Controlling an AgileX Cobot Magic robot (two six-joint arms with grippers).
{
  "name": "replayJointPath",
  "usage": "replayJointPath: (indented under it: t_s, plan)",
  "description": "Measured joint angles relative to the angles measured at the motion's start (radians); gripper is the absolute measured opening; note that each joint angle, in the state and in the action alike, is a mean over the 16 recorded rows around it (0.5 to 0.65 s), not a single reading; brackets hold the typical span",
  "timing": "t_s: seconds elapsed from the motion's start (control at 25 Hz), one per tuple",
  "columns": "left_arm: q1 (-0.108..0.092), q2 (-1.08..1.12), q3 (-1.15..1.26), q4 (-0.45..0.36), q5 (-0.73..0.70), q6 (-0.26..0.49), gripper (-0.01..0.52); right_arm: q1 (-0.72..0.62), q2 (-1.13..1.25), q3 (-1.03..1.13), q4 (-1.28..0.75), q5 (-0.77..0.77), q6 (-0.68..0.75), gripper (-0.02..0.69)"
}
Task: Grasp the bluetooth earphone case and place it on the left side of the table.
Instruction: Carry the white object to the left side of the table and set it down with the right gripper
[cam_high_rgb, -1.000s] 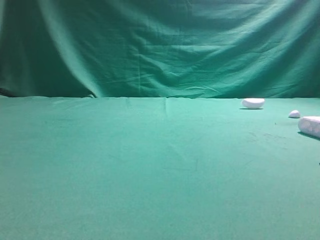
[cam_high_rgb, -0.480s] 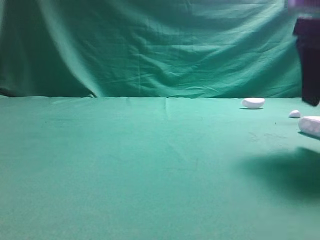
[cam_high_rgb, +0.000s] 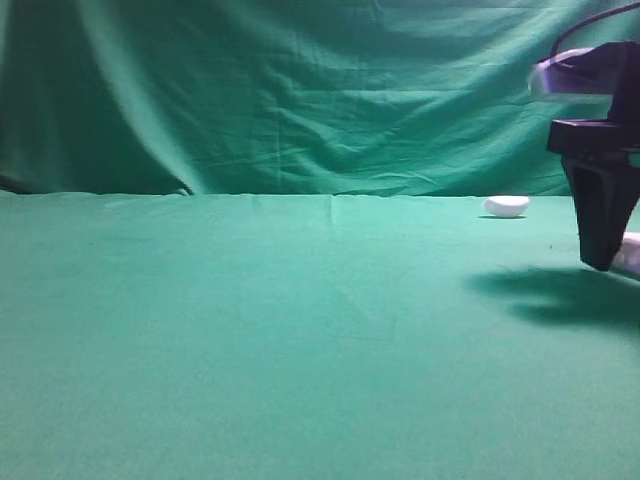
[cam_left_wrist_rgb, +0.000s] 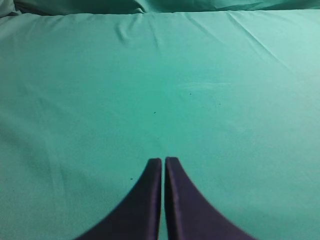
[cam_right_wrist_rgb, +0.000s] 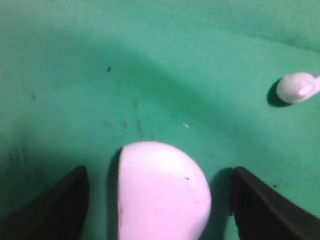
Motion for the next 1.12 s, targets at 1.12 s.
replayJointPath:
  t_s: [1.12]
  plan:
    - [0.0,0.0,0.0,0.0,0.0,0.0,0.0,0.523,0.389,-0.926,0.084,0.237,0.025,0.323]
